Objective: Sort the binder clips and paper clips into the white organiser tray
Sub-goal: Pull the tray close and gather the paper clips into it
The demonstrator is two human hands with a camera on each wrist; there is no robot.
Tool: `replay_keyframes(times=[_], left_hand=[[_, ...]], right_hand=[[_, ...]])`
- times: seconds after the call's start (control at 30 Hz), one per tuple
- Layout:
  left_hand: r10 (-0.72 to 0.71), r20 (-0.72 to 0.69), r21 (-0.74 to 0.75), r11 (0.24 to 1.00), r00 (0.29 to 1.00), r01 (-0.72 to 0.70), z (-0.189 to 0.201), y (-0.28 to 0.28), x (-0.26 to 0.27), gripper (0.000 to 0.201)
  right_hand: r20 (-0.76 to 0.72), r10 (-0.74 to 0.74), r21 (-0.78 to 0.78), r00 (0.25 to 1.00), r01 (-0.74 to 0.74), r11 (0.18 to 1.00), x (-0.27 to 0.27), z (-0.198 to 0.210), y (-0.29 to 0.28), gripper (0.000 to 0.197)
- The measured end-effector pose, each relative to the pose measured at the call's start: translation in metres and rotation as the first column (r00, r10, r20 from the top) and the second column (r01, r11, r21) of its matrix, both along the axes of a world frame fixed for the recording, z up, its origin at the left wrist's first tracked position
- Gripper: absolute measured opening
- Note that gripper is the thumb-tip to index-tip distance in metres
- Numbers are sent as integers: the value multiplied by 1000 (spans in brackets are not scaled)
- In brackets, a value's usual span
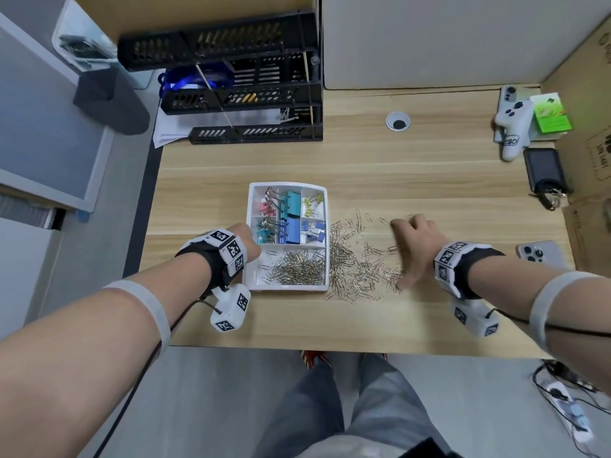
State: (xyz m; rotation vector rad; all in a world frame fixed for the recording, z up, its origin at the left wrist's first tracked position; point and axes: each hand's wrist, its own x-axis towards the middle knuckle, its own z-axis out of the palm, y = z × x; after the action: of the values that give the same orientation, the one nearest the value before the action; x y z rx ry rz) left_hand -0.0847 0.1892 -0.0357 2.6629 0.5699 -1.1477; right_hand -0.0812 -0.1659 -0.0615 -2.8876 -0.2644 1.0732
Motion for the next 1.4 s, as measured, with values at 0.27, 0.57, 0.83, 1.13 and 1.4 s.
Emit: replay_keyframes(times=[0.27,0.57,0.83,1.13,1.4], left_hand=[[16,5,14,1000,1000,-16,0,-4,-2,14],[39,-13,-16,999,999,-39,3,-4,-1,12],[59,-17,-25,998,998,-59,7,-5,-4,11],[66,-30,-17,998,997,-67,3,-7,-3,4],[61,-37,-18,998,997,-61,4,-6,-4,8]], right_hand=[[11,-85,350,996,76,934,-26,-19,25,102],[75,-41,428,996,5,904,-13,-10,42,85],[-121,20,-33,992,-25,999,-16,13,5,58],[-115,-88,311,990,120,943,-29,-13,50,28],[62,108,226,992,-119,967,-32,-8,47,119]])
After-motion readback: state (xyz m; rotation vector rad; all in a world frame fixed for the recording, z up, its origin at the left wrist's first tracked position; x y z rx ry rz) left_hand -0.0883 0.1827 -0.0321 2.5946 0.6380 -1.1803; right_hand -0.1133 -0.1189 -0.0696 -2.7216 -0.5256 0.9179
